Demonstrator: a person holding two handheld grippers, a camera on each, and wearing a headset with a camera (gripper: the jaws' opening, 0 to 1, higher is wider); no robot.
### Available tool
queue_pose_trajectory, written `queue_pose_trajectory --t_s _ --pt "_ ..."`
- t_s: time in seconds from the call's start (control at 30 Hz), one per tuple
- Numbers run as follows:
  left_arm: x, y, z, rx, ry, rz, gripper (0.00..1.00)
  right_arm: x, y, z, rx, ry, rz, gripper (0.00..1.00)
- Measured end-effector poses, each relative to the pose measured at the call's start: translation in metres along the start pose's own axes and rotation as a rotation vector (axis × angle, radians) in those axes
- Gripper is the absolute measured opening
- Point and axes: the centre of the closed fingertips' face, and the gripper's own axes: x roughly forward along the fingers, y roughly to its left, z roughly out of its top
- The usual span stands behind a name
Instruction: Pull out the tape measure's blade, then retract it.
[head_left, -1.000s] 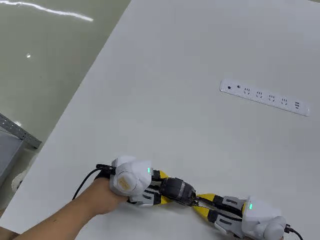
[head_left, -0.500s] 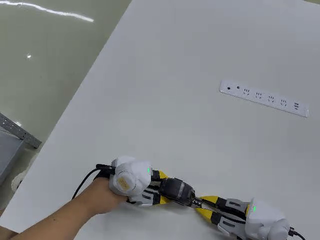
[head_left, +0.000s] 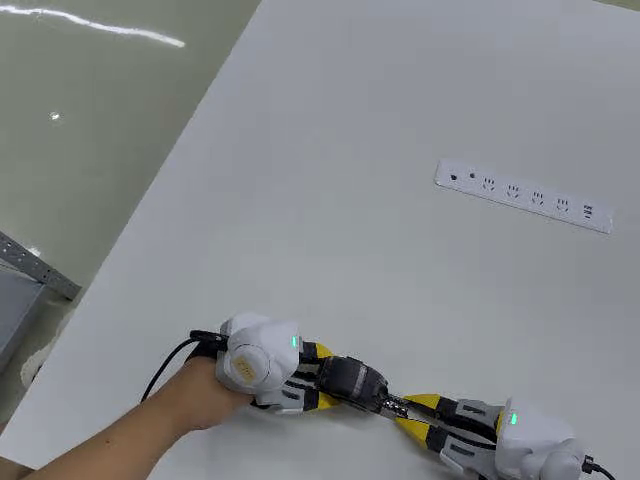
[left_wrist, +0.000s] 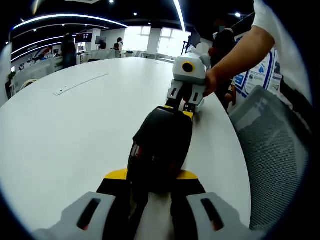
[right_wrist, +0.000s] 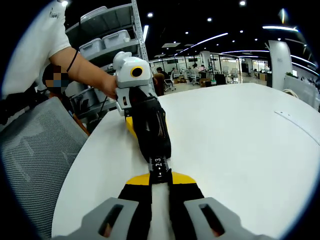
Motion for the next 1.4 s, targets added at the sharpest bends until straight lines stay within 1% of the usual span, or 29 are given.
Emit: queue_pose_trajectory --t_s 0.17,0.47,0.9,0.97,1.27,1.4 --pt "0.0 0.0 0.0 0.0 0.001 0.001 0.26 -0.002 -0.001 -0.003 -0.001 0.0 -0.003 0.1" --pt "0.0 0.0 0.0 -0.003 0.0 0.002 0.26 -0.008 -0.001 -0.003 0.01 -0.009 -0.012 0.1" --pt "0.0 0.0 0.0 -0.002 0.0 0.003 0.26 -0.019 -0.003 -0.008 0.022 -0.005 -0.027 0.1" --pt "0.0 0.0 0.0 -0.002 0.0 0.003 0.26 -0.02 -0.004 -0.011 0.024 -0.005 -0.029 0.1" --pt "0.0 0.0 0.0 -0.001 0.001 0.002 0.26 -0.025 -0.004 -0.013 0.026 0.002 -0.034 0.1" --pt "0.0 0.0 0.0 -0.001 0.001 0.003 0.26 -0.027 -0.004 -0.012 0.025 0.005 -0.033 0.1"
